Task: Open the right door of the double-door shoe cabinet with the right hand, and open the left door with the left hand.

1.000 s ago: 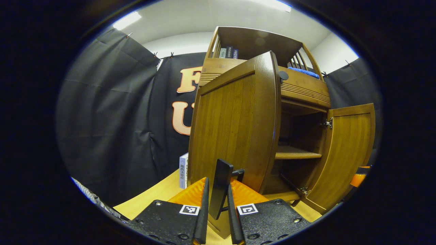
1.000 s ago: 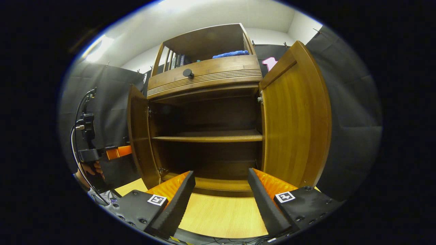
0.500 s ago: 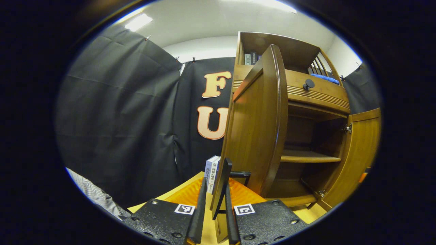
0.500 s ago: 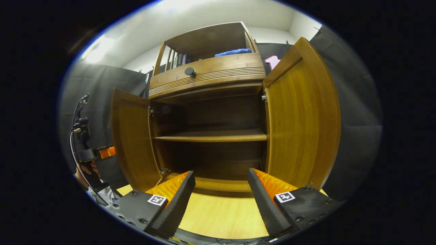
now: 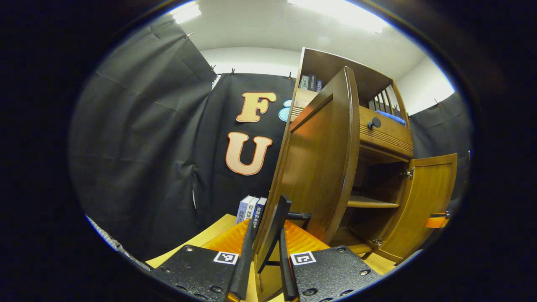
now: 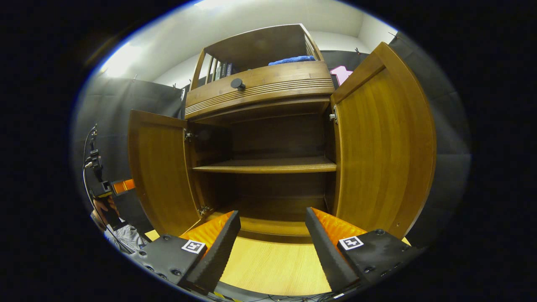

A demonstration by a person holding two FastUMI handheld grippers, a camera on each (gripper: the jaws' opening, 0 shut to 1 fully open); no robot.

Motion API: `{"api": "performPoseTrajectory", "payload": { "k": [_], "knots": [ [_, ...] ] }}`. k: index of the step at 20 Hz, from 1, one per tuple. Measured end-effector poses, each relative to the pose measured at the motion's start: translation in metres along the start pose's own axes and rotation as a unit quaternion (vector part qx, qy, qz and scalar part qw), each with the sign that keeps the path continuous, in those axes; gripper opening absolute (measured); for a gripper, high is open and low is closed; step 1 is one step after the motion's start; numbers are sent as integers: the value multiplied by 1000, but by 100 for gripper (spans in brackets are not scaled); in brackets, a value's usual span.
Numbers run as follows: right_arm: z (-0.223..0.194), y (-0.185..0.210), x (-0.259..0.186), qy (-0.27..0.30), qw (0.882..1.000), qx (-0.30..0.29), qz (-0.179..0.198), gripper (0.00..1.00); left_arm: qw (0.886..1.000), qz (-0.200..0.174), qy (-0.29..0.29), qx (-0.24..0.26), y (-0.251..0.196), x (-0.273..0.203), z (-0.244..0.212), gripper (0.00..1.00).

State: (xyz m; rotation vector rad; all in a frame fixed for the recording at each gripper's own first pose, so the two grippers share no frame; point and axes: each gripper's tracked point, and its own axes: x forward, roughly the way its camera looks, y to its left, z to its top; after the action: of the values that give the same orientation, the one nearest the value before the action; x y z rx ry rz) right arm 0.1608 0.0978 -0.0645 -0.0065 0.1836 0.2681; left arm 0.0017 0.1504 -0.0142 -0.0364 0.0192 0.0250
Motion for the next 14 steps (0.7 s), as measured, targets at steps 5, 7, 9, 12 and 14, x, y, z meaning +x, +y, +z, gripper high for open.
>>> {"api": "performPoseTrajectory", "payload": {
  "k": [5, 7, 9, 12, 14],
  "knots": [
    [-3, 4, 0, 10, 1000, -1, 3, 100, 998, -50, 1, -27, 26, 2, 3, 39],
    [-3, 3, -1, 11, 1000, -5, 3, 94, 997, -67, 1, -27, 28, 2, 3, 41],
    [-4, 3, 0, 13, 1000, -5, 4, 94, 996, -83, -6, -14, 30, 2, 5, 40],
    [-5, 5, -1, 21, 1000, -4, 7, 94, 996, -90, -13, -9, 48, 4, 9, 43],
    [-6, 7, -1, 22, 1000, -5, 10, 100, 996, -87, -9, 18, 47, 4, 9, 43]
  ]
}}
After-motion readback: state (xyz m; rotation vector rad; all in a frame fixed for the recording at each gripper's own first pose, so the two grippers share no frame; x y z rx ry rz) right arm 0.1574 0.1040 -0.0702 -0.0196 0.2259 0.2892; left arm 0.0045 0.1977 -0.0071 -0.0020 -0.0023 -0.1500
